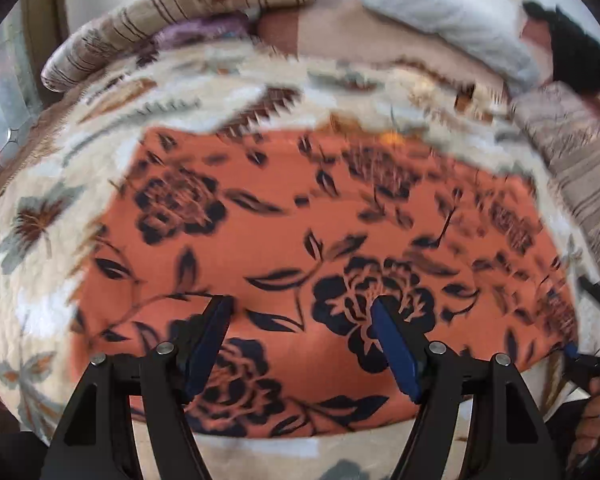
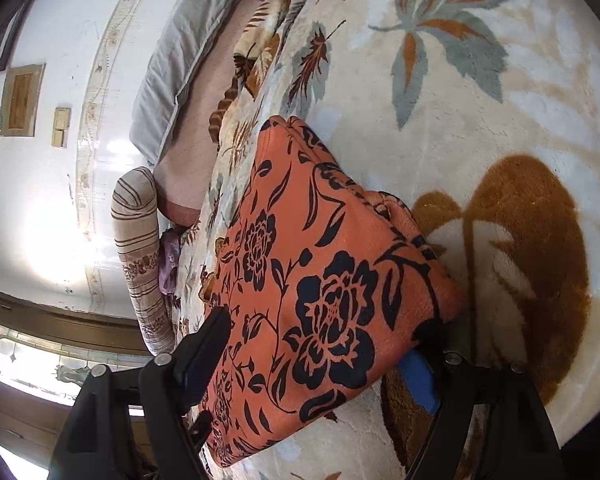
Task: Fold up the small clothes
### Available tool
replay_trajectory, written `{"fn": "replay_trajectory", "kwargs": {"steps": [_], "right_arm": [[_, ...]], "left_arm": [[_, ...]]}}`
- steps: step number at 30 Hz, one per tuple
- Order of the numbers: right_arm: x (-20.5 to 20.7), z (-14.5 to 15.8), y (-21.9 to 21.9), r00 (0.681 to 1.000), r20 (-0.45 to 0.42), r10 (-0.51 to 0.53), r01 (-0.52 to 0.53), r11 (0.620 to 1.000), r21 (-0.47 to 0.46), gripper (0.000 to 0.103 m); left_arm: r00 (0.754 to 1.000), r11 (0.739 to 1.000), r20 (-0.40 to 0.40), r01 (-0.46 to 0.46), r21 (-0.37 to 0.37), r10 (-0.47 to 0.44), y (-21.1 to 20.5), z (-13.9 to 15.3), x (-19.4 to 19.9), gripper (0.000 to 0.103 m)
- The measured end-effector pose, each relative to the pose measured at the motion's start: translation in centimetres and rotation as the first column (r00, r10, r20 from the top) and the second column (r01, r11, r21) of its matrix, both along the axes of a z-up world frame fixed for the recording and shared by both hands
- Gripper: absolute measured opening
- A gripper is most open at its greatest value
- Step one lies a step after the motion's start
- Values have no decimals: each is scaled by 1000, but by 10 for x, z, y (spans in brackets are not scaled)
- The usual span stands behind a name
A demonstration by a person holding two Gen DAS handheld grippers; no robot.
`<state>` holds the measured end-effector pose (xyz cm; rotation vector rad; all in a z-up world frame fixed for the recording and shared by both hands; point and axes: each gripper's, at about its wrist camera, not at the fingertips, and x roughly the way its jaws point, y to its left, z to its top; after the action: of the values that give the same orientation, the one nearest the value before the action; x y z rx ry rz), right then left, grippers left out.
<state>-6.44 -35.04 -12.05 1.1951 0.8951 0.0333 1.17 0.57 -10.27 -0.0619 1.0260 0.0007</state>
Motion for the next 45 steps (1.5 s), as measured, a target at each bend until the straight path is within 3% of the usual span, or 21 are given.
{"fn": "replay_trajectory", "kwargs": {"steps": [3,8,10,12,15,19,22,24,29,31,32,34,36,39,41,43,45], "right_arm": [[0,1,0,1000,5,7,-7,1000,-5,82],[0,12,1,999,36,25,-24,999,-44,82],[2,13,5,999,24,43,-41,996,-85,82],[3,10,7,999,12,48,-46,996,-82,82],[4,11,6,998,12,55,-54,995,-82,82],[8,21,13,996,30,80,-76,989,-126,82],[13,13,16,996,-12,83,-84,989,-123,82],[12,9,13,998,-17,67,-68,993,-101,82],[19,16,13,997,-26,67,-70,990,-125,81],[22,18,13,998,-22,61,-63,987,-145,81],[23,15,12,998,-31,57,-61,987,-146,80],[23,10,11,997,-50,52,-59,987,-152,61],[24,11,11,997,-60,57,-67,983,-172,53],[26,14,12,996,-59,71,-82,976,-200,53],[26,11,13,994,-82,72,-88,975,-205,59],[25,9,13,996,-64,62,-73,980,-187,65],[27,10,14,996,-68,62,-74,979,-191,67]], "left_arm": [[999,994,16,28,103,-29,-14,-7,-1,77],[996,999,78,30,26,-32,-16,18,-6,77],[998,999,56,40,23,-41,-20,12,-1,77],[998,996,-15,61,68,-60,-26,-9,7,79],[997,991,21,67,119,-70,-33,-2,1,81],[992,994,99,77,73,-84,-33,13,-6,81],[997,995,0,74,72,-74,-32,-13,5,85],[995,990,37,90,108,-94,-36,-11,1,86],[998,999,48,44,6,-44,-25,1,1,86],[998,999,37,49,6,-49,-24,-4,3,86],[998,997,18,66,36,-67,-26,-10,5,87],[995,992,39,85,90,-88,-34,-12,1,88],[997,996,32,66,68,-68,-32,-7,0,87],[996,999,80,43,20,-44,-28,9,-6,87],[994,997,84,58,50,-62,-32,5,-2,87],[997,994,17,68,82,-69,-35,-14,9,91],[995,989,57,74,130,-82,-40,-15,5,92]]}}
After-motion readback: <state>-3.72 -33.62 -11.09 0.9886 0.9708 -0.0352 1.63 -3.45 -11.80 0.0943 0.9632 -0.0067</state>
